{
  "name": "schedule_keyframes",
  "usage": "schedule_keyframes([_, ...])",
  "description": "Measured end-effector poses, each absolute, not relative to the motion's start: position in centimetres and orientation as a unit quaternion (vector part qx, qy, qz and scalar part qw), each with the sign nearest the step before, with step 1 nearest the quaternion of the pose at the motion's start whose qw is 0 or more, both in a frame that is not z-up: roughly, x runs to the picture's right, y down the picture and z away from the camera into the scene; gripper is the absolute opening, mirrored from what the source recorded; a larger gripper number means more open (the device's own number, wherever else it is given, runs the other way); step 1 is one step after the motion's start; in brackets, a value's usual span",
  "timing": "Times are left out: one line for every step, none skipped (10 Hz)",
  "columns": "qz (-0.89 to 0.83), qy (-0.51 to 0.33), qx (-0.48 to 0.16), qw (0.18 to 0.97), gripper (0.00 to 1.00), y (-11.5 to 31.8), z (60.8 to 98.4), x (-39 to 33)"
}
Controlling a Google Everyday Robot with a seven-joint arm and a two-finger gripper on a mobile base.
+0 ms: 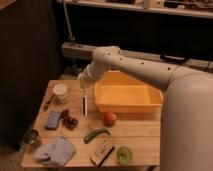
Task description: Place brush in table surface
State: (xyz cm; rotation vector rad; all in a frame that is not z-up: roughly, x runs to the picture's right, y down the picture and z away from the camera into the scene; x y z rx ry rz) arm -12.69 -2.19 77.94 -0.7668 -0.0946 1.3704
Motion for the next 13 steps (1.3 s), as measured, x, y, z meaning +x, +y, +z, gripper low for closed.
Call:
schedule_keyframes([0.613,-0.035,-0.341,0.712,0.00,-1.8,78.5,-13.3])
schedule_keyframes([0.607,-0.021,-0.330,0.723,0.00,-1.2,79.6,-13.7])
schedule_keyframes([0.602,-0.012,-0.326,0.729,0.00,-0.7,80.3,-14.4])
schedule_keyframes([0.594,0.002,-0.321,0.738,0.00,0.1,81.5,-15.4])
schedule_keyframes([0.589,0.015,-0.322,0.741,0.00,0.9,82.6,-16.0])
schedule_keyframes([0.583,0.034,-0.320,0.746,0.00,1.8,84.2,-16.0])
schedule_keyframes([0.578,0.049,-0.321,0.749,0.00,2.5,85.2,-16.3])
schedule_keyframes([0.571,0.060,-0.323,0.753,0.00,3.2,85.8,-16.8])
schedule_keyframes([0.563,0.072,-0.325,0.756,0.00,4.0,86.7,-17.2])
schedule_keyframes([0.561,0.079,-0.327,0.756,0.00,4.6,87.2,-17.0])
schedule_keyframes([0.557,0.083,-0.329,0.758,0.00,5.0,87.6,-16.9])
schedule_keyframes([0.553,0.090,-0.331,0.759,0.00,5.5,87.9,-16.8])
schedule_keyframes([0.548,0.096,-0.335,0.761,0.00,6.0,88.2,-17.0])
